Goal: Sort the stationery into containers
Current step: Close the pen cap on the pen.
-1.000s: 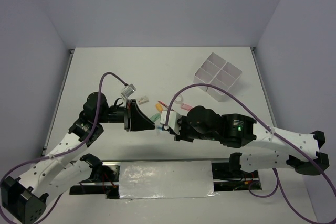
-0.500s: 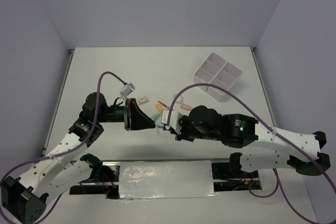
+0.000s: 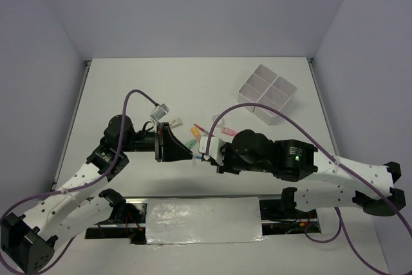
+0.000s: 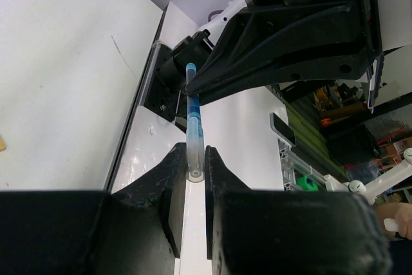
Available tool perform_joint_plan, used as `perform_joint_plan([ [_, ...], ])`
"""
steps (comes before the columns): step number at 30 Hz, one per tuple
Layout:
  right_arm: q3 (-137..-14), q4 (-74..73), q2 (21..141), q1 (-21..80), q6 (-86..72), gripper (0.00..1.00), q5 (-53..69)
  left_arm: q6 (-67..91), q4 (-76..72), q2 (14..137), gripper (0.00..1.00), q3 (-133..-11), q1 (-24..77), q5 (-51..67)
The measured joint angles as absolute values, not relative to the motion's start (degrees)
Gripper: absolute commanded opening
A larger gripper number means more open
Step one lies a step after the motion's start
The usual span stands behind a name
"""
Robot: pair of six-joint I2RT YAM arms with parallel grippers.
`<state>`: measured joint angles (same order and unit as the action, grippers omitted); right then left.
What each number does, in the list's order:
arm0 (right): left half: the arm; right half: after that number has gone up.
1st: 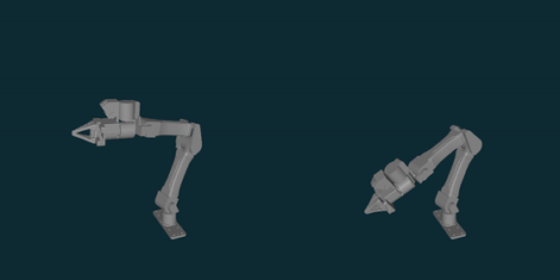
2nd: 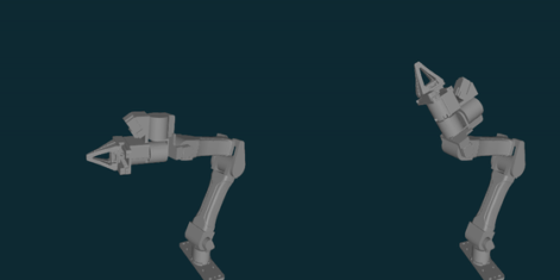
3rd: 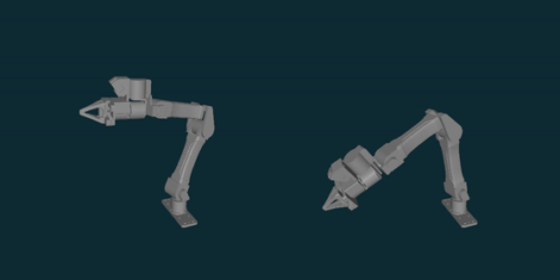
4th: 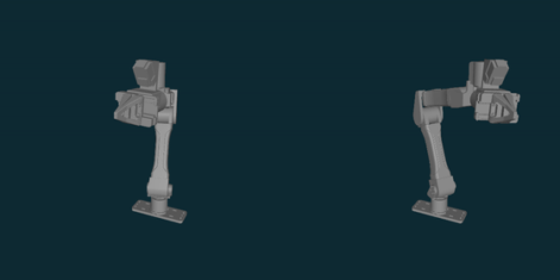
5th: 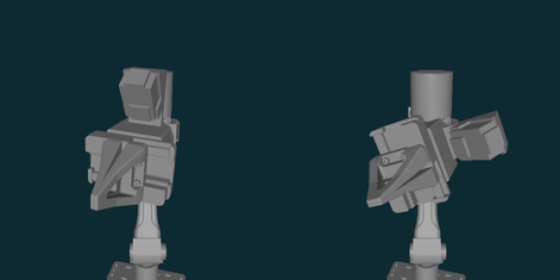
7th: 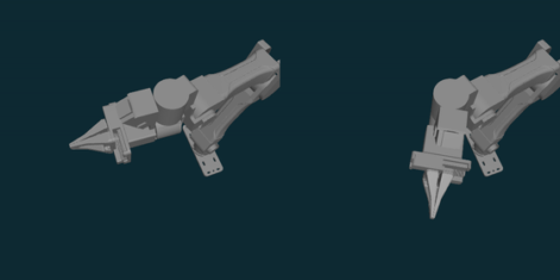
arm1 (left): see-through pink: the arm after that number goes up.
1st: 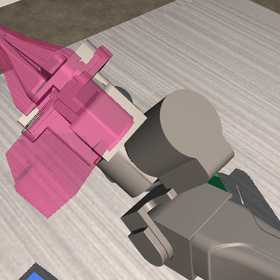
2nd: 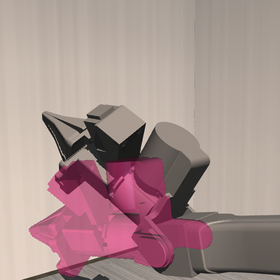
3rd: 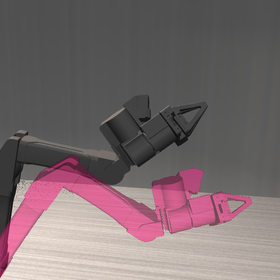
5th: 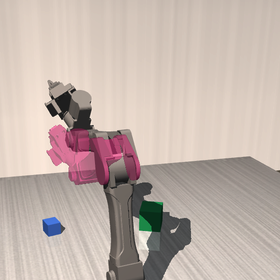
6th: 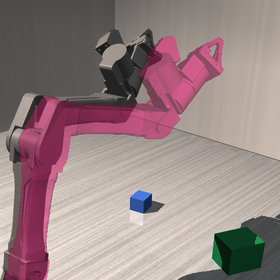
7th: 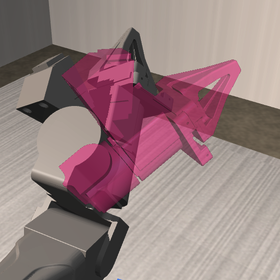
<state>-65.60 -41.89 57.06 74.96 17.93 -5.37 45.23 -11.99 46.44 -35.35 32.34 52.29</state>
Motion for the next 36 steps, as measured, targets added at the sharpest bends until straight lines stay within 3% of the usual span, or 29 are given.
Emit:
perform_joint_plan([
  [33,-65.6,-45.0,57.1,74.1,18.7,0.00,-5.4,44.9,-14.0,49.2,0.00,-35.5,35.9,47.9],
  [35,-65.6,-45.1,57.3,74.1,18.7,0.04,-5.5,43.7,-11.9,48.8,0.00,-36.0,36.2,47.1],
  [36,-65.5,-45.1,57.3,74.1,18.7,0.11,-5.6,43.3,-10.8,48.5,0.00,-36.3,36.4,46.5],
])
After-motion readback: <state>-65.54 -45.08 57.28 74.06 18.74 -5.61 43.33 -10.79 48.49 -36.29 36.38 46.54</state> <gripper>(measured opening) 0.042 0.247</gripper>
